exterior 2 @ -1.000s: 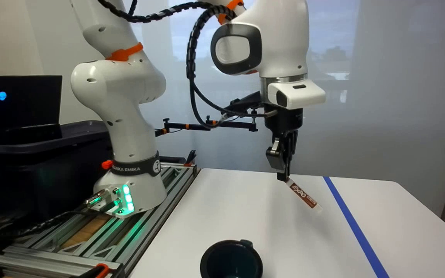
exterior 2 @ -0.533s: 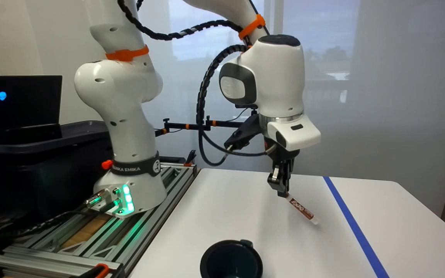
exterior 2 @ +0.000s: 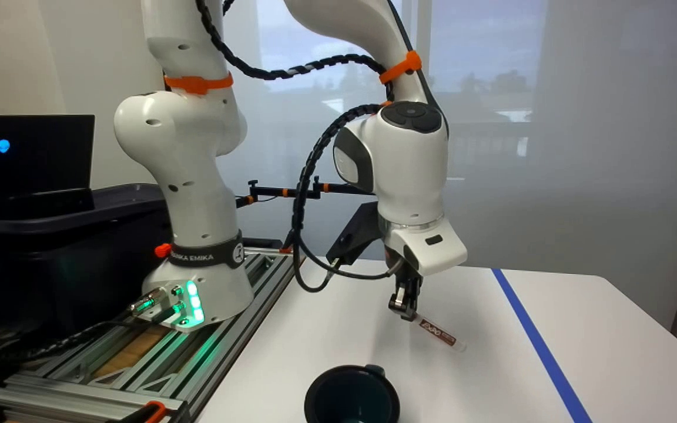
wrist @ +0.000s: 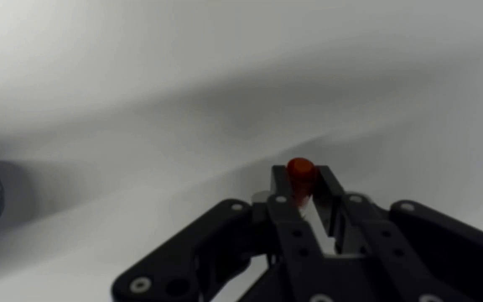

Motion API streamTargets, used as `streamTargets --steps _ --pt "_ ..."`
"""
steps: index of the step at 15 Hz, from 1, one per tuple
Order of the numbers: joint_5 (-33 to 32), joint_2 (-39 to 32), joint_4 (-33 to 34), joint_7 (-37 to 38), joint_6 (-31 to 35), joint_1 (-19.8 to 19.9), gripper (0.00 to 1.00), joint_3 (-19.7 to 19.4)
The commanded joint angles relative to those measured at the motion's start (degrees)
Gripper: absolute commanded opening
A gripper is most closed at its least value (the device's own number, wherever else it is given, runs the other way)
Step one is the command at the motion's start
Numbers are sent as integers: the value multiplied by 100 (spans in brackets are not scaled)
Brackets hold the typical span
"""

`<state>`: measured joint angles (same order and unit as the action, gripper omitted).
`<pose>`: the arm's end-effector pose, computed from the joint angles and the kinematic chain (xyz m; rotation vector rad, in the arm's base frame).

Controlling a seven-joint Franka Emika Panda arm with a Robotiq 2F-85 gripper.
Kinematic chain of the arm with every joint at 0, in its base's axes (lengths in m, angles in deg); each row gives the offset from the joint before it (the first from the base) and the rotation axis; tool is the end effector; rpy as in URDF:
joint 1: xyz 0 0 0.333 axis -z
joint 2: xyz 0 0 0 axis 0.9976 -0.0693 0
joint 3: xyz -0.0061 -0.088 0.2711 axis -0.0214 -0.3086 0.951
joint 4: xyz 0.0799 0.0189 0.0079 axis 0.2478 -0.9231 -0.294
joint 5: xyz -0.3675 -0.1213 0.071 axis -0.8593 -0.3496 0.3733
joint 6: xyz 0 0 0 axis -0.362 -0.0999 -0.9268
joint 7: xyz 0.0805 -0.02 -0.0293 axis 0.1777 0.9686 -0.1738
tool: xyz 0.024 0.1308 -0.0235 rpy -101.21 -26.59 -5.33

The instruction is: Remove the red marker from the dark green mug.

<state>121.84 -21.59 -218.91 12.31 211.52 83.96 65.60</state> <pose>0.3658 -0.0457 0.1289 -2.8101 0.3578 -0.0154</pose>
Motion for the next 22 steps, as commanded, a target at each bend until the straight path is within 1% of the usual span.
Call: streamTargets --steps 1,2,4,6,7,8,9,10,11,12,15,19,22 --pt "-42 -204 0 -203 -108 2 5 3" --pt "-142 -240 0 -168 -202 0 38 -5" --pt "-371 -285 0 -30 -333 -17 52 -17" --pt "-813 -264 0 226 -446 -62 66 -60" --pt "-1047 -228 0 396 -472 -80 75 -84" --pt "-1463 -153 2 733 -471 194 81 152" --pt "-1805 -53 10 990 -532 221 90 151" --pt "-2168 19 27 1284 -569 251 97 156" --pt "-2486 113 47 1549 -651 281 100 155" --pt "-2869 379 -116 1898 -687 276 100 139" --pt "-3695 804 -105 2651 -982 303 100 157" --pt "-4527 1496 -83 3443 -1449 353 100 262" --pt "-5086 1945 -66 3956 -1805 472 100 405"
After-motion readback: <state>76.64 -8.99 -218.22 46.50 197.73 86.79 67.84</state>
